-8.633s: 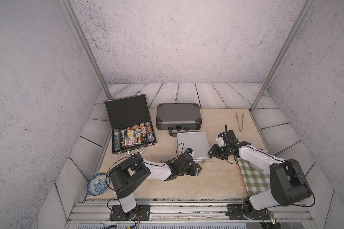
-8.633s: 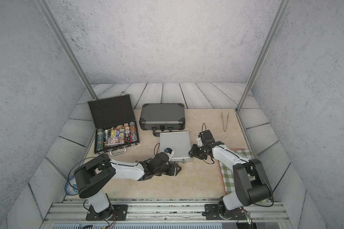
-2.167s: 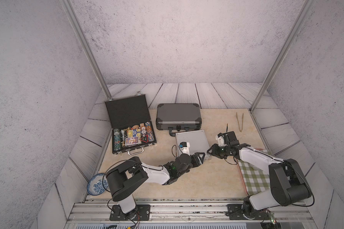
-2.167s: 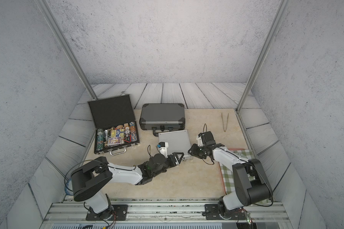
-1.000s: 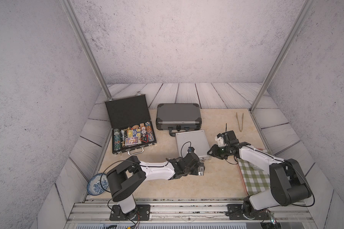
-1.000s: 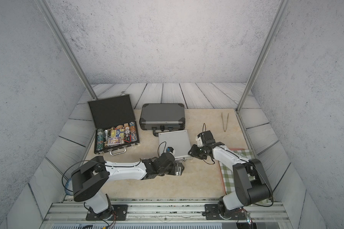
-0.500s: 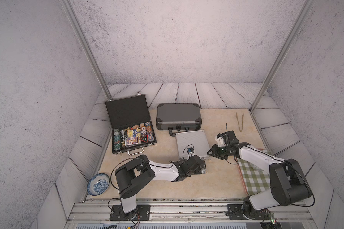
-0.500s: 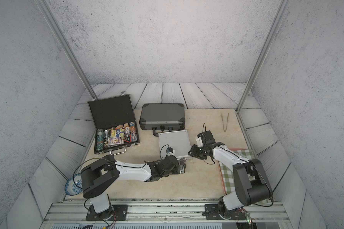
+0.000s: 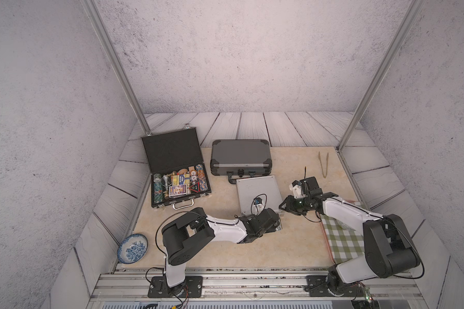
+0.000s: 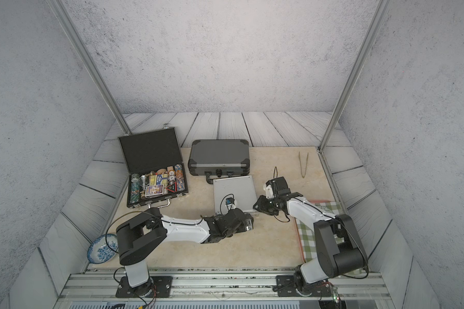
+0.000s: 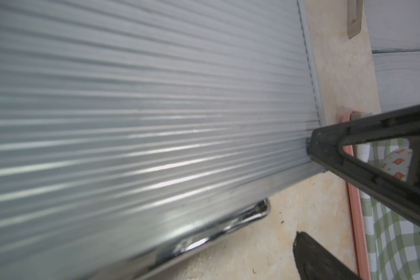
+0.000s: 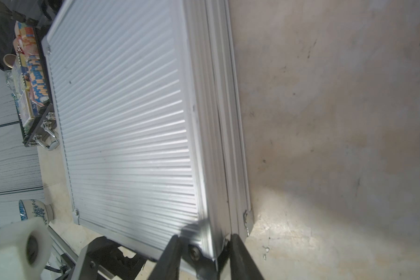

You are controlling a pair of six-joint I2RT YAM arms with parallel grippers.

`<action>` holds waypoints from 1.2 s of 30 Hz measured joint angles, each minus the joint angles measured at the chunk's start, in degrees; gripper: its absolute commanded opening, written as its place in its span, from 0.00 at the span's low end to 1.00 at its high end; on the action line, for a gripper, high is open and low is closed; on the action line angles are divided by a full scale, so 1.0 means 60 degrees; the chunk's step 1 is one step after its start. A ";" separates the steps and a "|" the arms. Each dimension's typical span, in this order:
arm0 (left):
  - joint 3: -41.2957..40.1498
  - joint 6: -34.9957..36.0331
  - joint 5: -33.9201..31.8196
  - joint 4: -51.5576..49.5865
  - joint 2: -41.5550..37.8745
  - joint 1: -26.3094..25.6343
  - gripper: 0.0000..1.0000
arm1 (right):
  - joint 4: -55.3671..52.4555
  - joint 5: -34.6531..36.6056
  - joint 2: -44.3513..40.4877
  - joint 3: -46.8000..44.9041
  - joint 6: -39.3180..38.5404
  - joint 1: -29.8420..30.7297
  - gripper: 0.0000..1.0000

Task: Close the poker set cases
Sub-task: Fasten the fastener on the poker set case.

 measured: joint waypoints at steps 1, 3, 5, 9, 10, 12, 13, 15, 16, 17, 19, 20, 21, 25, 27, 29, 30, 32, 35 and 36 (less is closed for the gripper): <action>0.0033 -0.0018 -0.0040 -0.0073 0.0015 -0.0011 0.98 | 0.0004 -0.0022 0.0000 -0.0015 -0.0007 0.0000 0.35; 0.0055 -0.0022 -0.0113 -0.0036 0.0051 -0.0029 0.96 | 0.0018 -0.0047 0.0000 -0.0026 -0.0018 0.0000 0.34; -0.0069 -0.0025 -0.0095 0.0328 0.0080 -0.0033 0.95 | 0.0022 -0.0047 0.0000 -0.0029 -0.0029 0.0000 0.34; -0.0678 0.0011 -0.0127 0.1610 0.0055 -0.0036 0.92 | 0.0076 -0.0055 -0.0004 -0.0066 -0.0051 -0.0004 0.34; -0.0787 0.0011 -0.0138 0.1836 0.0051 -0.0040 0.91 | 0.0098 -0.0058 -0.0007 -0.0080 -0.0051 -0.0004 0.34; -0.1031 0.0026 -0.0149 0.2317 0.0047 -0.0040 0.89 | 0.0135 -0.0066 -0.0015 -0.0102 -0.0051 -0.0004 0.34; -0.1118 0.0040 -0.0149 0.2473 0.0040 -0.0040 0.88 | 0.0149 -0.0069 -0.0018 -0.0109 -0.0055 -0.0004 0.34; -0.1326 0.0051 -0.0149 0.2871 0.0029 -0.0036 0.86 | 0.0178 -0.0076 -0.0022 -0.0131 -0.0051 -0.0011 0.34; -0.1417 0.0062 -0.0146 0.3045 0.0025 -0.0036 0.86 | 0.0186 -0.0080 -0.0025 -0.0131 -0.0055 -0.0015 0.35; -0.1512 0.0073 -0.0146 0.3228 0.0015 -0.0033 0.86 | 0.0186 -0.0084 -0.0025 -0.0135 -0.0055 -0.0015 0.35; -0.1636 0.0087 -0.0127 0.3483 0.0011 -0.0029 0.86 | 0.0189 -0.0084 -0.0025 -0.0135 -0.0055 -0.0015 0.35; -0.1679 0.0087 -0.0120 0.3577 0.0011 -0.0025 0.86 | 0.0189 -0.0084 -0.0025 -0.0135 -0.0055 -0.0015 0.35; -0.1749 0.0087 -0.0098 0.3716 0.0004 -0.0025 0.86 | 0.0189 -0.0084 -0.0025 -0.0135 -0.0055 -0.0015 0.35; -0.2036 0.0047 -0.0011 0.4306 -0.0004 0.0000 0.86 | 0.0193 -0.0084 -0.0025 -0.0138 -0.0055 -0.0015 0.35; -0.2153 -0.0004 0.0029 0.4535 -0.0011 0.0015 0.86 | 0.0200 -0.0087 -0.0025 -0.0146 -0.0051 -0.0018 0.35; -0.2277 -0.0084 0.0029 0.4743 -0.0055 0.0029 0.87 | 0.0215 -0.0091 -0.0025 -0.0153 -0.0055 -0.0022 0.35; -0.2339 -0.0131 0.0029 0.4841 -0.0091 0.0040 0.86 | 0.0219 -0.0095 -0.0025 -0.0153 -0.0055 -0.0022 0.35; -0.2466 -0.0226 0.0018 0.4998 -0.0208 0.0058 0.87 | 0.0240 -0.0113 -0.0025 -0.0168 -0.0055 -0.0022 0.35; -0.2543 -0.0335 0.0015 0.5085 -0.0364 0.0084 0.87 | 0.0259 -0.0131 -0.0025 -0.0178 -0.0051 -0.0022 0.35; -0.2546 -0.0364 0.0015 0.5085 -0.0386 0.0084 0.87 | 0.0259 -0.0131 -0.0025 -0.0178 -0.0051 -0.0022 0.35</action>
